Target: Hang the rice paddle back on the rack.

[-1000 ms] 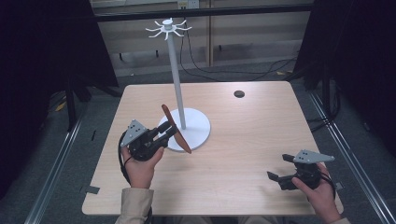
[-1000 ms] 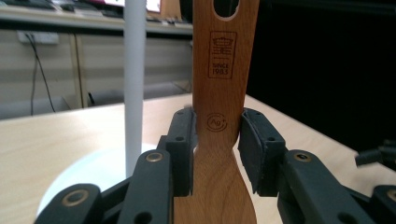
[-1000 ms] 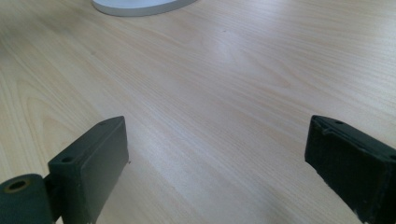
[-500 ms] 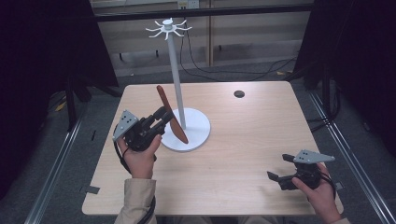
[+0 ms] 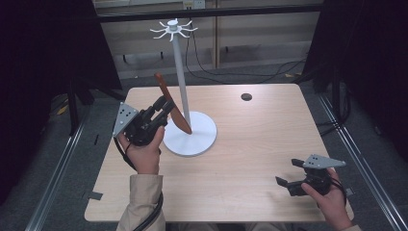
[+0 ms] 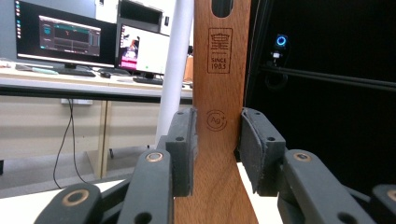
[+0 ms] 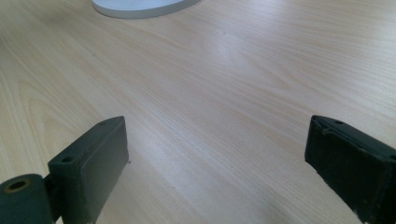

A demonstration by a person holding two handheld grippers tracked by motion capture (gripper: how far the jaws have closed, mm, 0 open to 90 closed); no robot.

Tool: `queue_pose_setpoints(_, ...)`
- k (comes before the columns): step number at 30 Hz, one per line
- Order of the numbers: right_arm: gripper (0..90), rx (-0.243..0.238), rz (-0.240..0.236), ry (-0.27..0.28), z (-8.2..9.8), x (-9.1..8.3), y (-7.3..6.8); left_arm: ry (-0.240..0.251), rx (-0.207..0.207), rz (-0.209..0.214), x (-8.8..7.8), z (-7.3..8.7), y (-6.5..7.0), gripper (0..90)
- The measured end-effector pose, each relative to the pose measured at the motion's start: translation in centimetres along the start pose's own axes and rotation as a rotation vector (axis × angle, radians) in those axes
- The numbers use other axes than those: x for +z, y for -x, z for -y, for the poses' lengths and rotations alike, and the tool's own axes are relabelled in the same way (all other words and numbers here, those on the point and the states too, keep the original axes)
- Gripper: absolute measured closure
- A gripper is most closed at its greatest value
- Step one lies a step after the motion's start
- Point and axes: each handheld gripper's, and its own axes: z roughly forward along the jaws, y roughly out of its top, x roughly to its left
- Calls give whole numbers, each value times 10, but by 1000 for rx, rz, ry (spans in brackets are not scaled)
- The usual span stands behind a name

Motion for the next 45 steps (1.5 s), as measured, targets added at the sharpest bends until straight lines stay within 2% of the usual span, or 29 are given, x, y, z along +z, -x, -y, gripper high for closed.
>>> queue_pose_setpoints(5,58,0,-1,-4,0,0,-1,30,-6,-15,1,-9,2,665)
queue_pose_setpoints(7,58,0,-2,-4,0,0,-1,30,12,-26,2,-13,3,665)
queue_pose_setpoints(13,58,-4,-3,-3,0,1,-2,59,11,-31,6,-21,6,665)
queue_pose_setpoints(21,58,-3,-5,-4,0,1,-2,51,32,-45,12,-28,9,665)
queue_pose_setpoints(26,58,-3,-6,1,-1,1,-2,62,31,-55,17,-33,11,665)
queue_pose_setpoints(33,58,-4,-10,-2,-1,2,-2,74,54,-64,26,-42,16,665)
queue_pose_setpoints(38,58,-4,-10,2,-1,1,-2,56,79,-78,33,-46,19,665)
queue_pose_setpoints(39,58,-3,-11,3,-1,1,-2,66,65,-78,35,-46,20,665)
queue_pose_setpoints(45,58,3,-9,1,0,0,0,57,82,-86,42,-51,22,665)
